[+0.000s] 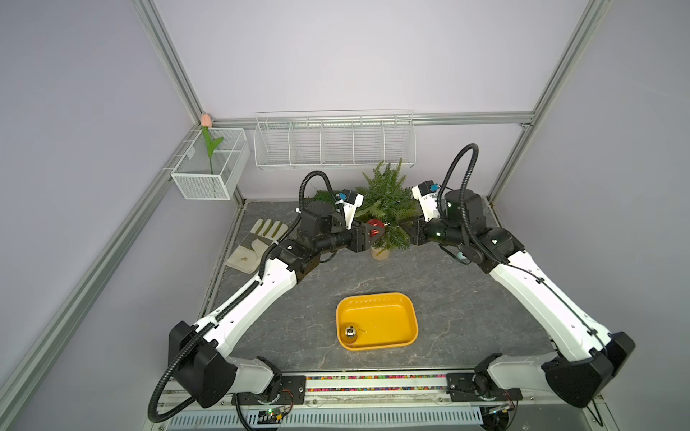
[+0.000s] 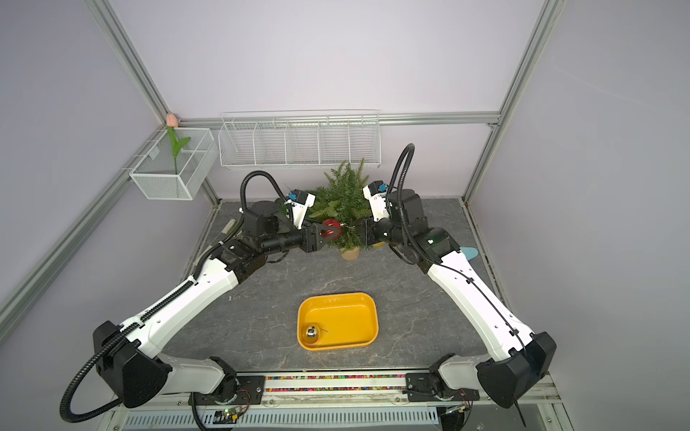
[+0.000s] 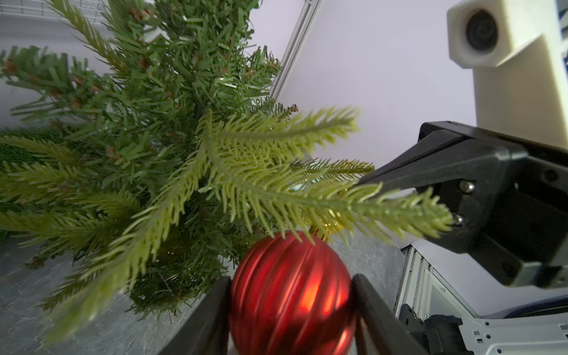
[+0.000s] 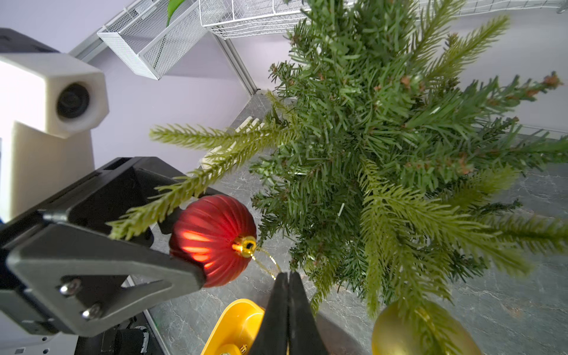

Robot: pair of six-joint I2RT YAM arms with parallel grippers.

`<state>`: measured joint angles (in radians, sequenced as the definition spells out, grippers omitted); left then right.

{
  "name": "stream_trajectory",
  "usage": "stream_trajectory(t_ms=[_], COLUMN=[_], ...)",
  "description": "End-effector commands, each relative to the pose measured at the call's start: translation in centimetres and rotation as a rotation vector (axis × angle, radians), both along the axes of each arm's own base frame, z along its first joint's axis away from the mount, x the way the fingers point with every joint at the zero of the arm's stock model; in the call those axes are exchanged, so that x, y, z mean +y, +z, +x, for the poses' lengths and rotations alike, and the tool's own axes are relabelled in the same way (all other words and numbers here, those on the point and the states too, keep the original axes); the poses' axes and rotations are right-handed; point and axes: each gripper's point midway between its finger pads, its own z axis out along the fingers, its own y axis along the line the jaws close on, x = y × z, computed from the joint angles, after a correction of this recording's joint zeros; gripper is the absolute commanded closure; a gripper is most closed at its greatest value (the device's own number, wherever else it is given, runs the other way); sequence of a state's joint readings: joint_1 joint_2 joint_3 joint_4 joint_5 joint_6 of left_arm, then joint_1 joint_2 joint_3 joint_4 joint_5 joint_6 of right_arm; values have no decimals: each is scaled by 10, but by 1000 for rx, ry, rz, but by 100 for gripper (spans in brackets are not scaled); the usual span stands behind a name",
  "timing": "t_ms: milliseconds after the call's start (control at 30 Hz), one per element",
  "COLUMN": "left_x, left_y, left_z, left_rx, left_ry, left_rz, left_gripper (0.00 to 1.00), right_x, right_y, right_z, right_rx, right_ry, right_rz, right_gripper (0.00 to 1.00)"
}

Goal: Decorate the small christmas tree with ornaments
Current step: Hang an ornament on the christmas tree.

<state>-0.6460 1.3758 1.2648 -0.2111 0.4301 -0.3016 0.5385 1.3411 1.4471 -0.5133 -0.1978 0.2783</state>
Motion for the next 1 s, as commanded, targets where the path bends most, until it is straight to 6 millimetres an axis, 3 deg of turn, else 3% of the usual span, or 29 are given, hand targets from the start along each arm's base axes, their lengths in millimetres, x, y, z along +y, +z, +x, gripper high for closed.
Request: stream_trajectory(t_ms=[0, 633, 967], left_x=[-5, -19, -17], left_y=[6, -25, -21], left_z=[0, 11, 12], left_rx=[-3, 86, 78], left_ry=[-34, -37, -22], left_rz=[-7, 24, 15], left_gripper=[100, 100, 100], right_x=[-1, -8, -14], right_y=[3, -15, -8], right_z=[6, 13, 14], right_rx=[-17, -2, -33], right_ry=[-3, -32, -56], right_rz=[-20, -101, -113], right_gripper=[94, 94, 94])
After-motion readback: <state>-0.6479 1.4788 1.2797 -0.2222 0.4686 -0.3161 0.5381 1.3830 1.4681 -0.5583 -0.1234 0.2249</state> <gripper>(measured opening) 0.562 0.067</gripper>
